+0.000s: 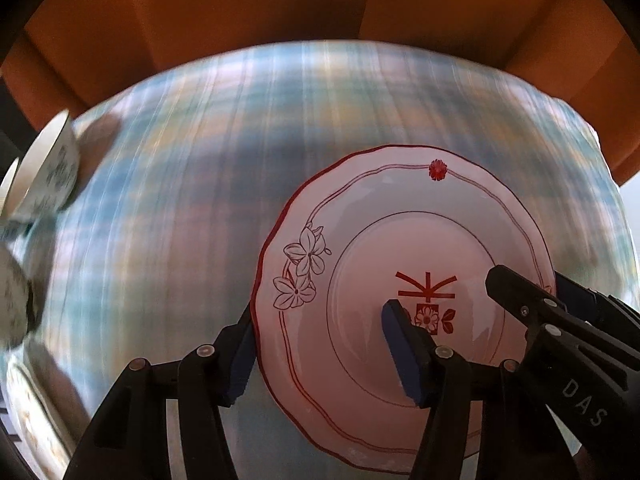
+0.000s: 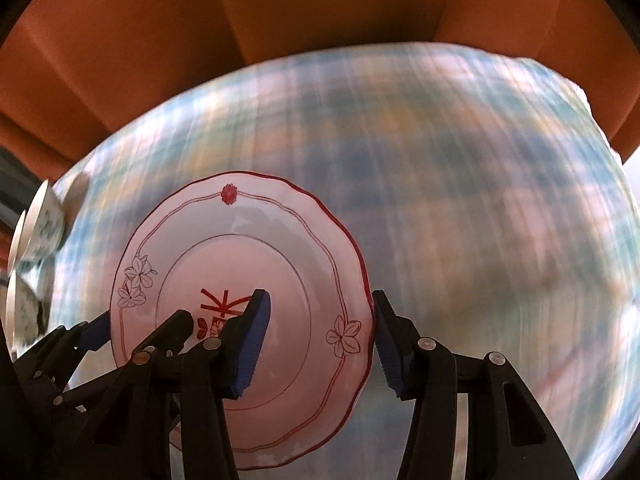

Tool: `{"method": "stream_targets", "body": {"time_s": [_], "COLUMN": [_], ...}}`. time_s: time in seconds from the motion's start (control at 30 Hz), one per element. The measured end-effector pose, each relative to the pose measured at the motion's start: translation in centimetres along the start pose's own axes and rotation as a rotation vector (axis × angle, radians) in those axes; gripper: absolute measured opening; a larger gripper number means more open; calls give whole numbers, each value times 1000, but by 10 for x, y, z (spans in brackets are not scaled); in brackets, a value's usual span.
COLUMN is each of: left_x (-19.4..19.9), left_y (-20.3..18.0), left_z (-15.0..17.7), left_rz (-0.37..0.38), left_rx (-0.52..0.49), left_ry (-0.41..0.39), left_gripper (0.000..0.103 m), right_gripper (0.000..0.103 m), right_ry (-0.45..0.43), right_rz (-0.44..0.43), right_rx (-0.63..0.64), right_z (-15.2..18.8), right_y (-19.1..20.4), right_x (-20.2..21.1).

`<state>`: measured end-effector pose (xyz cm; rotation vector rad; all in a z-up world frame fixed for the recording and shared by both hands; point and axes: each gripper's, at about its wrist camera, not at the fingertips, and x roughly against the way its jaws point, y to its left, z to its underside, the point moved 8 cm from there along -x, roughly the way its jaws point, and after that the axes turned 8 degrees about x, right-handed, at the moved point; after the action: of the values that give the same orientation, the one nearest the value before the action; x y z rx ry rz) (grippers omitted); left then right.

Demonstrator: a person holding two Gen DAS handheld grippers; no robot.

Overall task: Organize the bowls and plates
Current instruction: 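Lift the small red-decorated plate with the right gripper toward the plate stack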

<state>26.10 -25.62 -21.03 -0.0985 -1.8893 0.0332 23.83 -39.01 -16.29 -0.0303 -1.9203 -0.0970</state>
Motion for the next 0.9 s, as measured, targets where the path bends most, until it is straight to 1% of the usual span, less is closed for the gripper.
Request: {"method": "stream_targets", "body": {"time_s": [0.27, 0.33, 0.43, 0.5, 0.53, 0.63, 0.67, 0.73, 0.83, 0.87, 0.9], "left_x": [23, 28, 33, 36, 37, 38, 37, 37, 38, 39, 40], "left_y": [23, 27, 31, 33, 34, 38, 39, 40, 34, 31, 29], "left_z": [62, 75, 85, 91, 91, 87, 85, 84, 84, 83, 83], "left_rz": [6, 5, 5, 10, -1, -39, -50, -58, -66, -70, -86], "left_rx": [-7, -3, 11, 28, 30, 54, 66, 87, 61, 49, 38], "left_ry": [61, 66, 69, 76, 68, 40, 35, 30, 23, 18, 16], "left_gripper": [61, 61, 61, 61, 61, 62, 64, 64, 64, 60, 59], "right_gripper": [54, 54, 52, 49, 48, 47, 46, 46, 46, 46, 46], "right_ry": [55, 66, 74, 72, 71, 67, 60, 50, 25, 21, 19], "right_rz": [-6, -10, -13, 6, 17, 25, 30, 43, 54, 52, 52], "right_rx": [9, 16, 48, 78, 93, 108, 118, 144, 152, 148, 143], "right_z": [64, 80, 93, 96, 96, 95, 94, 92, 87, 86, 86], "right_y": [23, 26, 32, 33, 33, 34, 33, 33, 35, 35, 35], "right_x": [23, 29, 34, 34, 34, 30, 28, 23, 21, 21, 21]}}
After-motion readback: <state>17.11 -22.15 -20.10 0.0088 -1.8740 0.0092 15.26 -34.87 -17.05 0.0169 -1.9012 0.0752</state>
